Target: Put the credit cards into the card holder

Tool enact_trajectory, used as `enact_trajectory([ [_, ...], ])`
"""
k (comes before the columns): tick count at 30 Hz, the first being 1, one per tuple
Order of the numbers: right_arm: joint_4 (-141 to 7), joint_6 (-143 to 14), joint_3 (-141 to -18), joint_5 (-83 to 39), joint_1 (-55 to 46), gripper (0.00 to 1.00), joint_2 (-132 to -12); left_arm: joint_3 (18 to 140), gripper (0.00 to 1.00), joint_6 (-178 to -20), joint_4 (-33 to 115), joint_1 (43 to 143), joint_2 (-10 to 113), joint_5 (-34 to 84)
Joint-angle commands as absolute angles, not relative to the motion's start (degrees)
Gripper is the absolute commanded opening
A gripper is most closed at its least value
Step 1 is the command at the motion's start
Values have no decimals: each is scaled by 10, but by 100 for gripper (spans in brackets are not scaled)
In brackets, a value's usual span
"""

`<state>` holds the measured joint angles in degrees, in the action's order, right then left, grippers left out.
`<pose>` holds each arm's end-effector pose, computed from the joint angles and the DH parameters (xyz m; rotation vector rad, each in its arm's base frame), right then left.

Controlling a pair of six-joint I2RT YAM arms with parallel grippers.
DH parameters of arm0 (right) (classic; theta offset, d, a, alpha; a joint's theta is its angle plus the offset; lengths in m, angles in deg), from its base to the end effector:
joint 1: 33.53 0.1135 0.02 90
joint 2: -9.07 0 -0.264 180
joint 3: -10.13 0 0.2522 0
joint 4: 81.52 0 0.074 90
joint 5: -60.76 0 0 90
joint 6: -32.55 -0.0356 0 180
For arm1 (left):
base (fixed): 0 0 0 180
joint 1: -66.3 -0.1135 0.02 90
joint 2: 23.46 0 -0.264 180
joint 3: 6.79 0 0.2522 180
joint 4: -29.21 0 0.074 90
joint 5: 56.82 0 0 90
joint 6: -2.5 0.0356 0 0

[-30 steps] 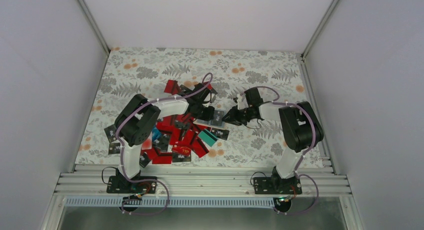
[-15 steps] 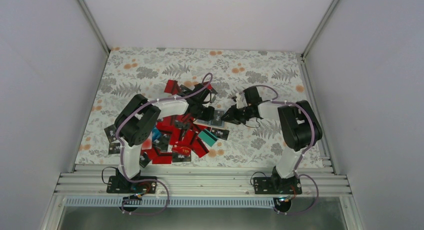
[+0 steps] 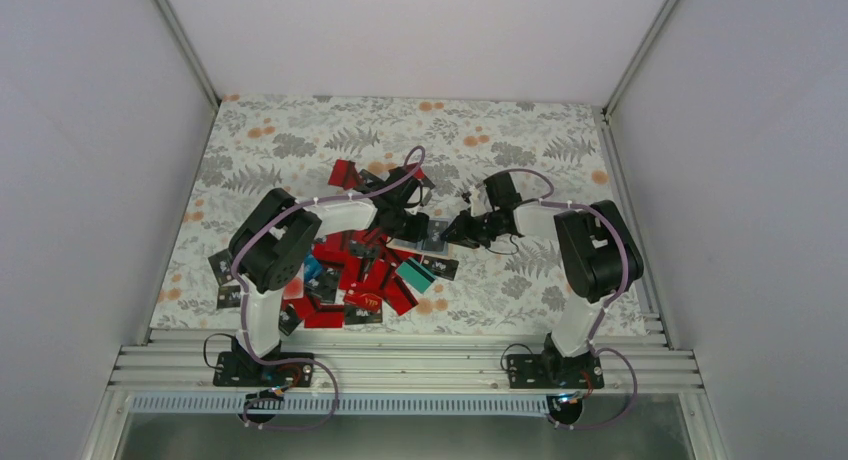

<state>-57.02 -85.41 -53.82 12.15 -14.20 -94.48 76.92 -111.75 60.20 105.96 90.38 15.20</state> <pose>0.2943 0.1282 0.1188 -0.0315 2.7801 1.2140 0.2986 -0.2618 0.1339 0.4851 2.7406 -0.7523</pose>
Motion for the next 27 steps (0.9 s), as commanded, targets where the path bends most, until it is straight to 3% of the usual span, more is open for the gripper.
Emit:
enact_trajectory([
  [1,-546,-850,-555,102,-127,19,-931,754,2,-1118,614,1069,912,149],
  [27,-490,-844,-589,31,-99,18,-901,774,2,-1138,608,1076,914,120],
])
